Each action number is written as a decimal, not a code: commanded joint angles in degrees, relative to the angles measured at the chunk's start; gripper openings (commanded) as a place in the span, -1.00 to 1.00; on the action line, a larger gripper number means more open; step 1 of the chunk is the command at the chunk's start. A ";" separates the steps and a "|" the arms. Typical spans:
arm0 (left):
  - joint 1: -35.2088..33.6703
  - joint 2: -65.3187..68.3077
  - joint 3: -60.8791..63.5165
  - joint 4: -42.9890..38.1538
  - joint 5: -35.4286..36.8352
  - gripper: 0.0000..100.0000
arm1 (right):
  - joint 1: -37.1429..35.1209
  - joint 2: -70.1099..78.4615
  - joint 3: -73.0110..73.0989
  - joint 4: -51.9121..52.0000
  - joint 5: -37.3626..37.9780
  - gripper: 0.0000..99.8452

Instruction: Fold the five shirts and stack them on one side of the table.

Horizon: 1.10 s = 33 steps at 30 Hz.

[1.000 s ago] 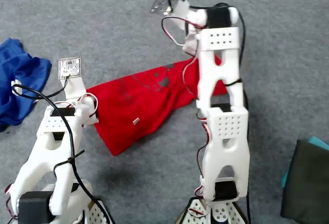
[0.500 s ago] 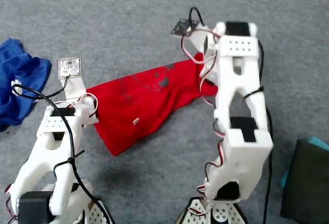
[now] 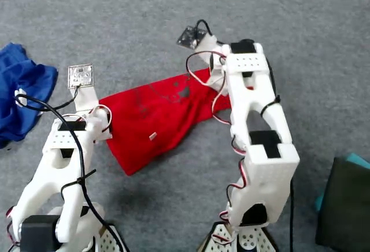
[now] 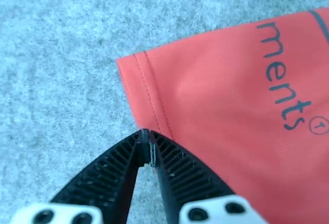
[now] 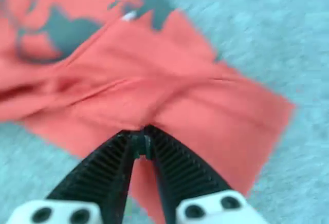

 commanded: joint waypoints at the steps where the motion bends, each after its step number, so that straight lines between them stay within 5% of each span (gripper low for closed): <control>1: 0.62 -0.13 -0.79 -0.79 0.00 -0.96 | -1.80 2.59 -8.04 -1.14 -0.79 -0.98; 14: 0.53 -0.13 -0.79 -0.79 0.00 -0.96 | -9.80 18.51 -20.09 4.13 -3.52 -0.98; 20: 0.53 -0.13 -0.79 -0.79 0.00 -0.96 | -5.41 20.18 -27.03 10.46 -3.87 -0.98; 28: -0.09 -0.57 -0.97 -0.35 0.35 -0.96 | -1.54 10.51 -55.96 32.35 -8.26 -0.98; 33: -2.20 -0.31 -6.07 8.88 1.76 -0.75 | 5.05 9.10 -63.52 36.92 -13.89 -0.98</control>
